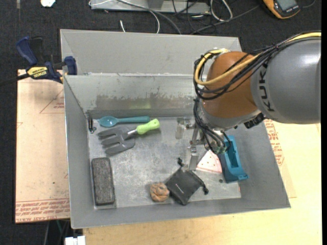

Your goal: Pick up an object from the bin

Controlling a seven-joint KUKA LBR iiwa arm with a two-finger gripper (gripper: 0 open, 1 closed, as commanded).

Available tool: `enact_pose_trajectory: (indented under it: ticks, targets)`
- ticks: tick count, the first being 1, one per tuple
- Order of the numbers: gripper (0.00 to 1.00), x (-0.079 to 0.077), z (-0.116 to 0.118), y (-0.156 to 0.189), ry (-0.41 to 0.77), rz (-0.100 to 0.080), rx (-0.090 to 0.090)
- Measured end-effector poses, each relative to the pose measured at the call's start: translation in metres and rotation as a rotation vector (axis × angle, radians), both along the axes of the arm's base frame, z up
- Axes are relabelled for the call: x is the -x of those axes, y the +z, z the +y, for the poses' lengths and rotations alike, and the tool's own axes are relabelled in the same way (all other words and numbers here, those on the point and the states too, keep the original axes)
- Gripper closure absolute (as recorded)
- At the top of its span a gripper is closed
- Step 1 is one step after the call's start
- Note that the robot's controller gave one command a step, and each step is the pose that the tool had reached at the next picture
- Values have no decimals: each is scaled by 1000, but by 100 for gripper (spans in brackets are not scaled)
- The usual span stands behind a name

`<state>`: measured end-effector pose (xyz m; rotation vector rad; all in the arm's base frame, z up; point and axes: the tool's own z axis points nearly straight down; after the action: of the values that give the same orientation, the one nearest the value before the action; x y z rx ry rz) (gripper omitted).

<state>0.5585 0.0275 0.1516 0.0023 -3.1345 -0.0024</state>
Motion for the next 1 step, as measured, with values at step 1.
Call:
enact_pose_trajectory:
  ticks: [1]
  targets:
    - [0,-2,0,5,-1,-8,0]
